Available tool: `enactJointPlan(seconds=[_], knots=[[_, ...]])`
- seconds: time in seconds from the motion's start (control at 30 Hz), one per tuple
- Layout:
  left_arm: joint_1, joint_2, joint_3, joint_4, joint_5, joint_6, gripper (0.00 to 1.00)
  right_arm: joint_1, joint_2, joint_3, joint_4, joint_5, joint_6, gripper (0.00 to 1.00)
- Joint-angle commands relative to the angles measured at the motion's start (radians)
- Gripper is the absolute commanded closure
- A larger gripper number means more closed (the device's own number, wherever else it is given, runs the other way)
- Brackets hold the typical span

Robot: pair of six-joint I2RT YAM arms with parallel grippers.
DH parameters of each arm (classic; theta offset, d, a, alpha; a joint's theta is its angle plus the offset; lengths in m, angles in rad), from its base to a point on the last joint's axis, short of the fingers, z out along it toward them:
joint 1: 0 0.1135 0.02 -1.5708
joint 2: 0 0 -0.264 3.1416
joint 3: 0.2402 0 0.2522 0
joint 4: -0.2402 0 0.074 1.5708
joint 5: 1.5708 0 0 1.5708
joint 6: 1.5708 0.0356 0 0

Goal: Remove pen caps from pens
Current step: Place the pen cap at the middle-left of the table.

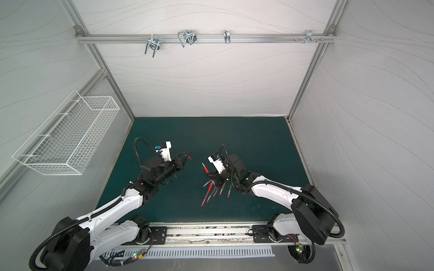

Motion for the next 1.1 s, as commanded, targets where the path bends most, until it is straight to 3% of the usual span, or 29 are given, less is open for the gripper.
enactJointPlan(seconds=[0.0,0.13,0.23,0.6,0.77,1.07], knots=[[0.001,-0.022,0.065,-0.195,-0.231,0.039,1.0,-0.032,-0.044,-0.004,-0.046,0.174,0.009,1.0],[0.006,0.001,0.089,-0.269,-0.34,0.081,1.0,-0.123,-0.067,-0.026,-0.064,0.293,0.077,1.0],[0.019,0.048,0.116,-0.326,-0.4,0.096,1.0,-0.229,-0.099,-0.057,-0.069,0.305,0.146,1.0],[0.166,0.178,0.114,-0.378,-0.396,0.001,1.0,-0.593,-0.167,-0.18,-0.117,0.319,0.423,1.0],[0.222,0.27,0.145,-0.402,-0.315,-0.015,1.0,-0.647,-0.098,-0.18,-0.117,0.256,0.48,1.0],[0.238,0.303,0.144,-0.402,-0.325,-0.015,1.0,-0.669,0.005,-0.165,-0.107,0.254,0.494,1.0]])
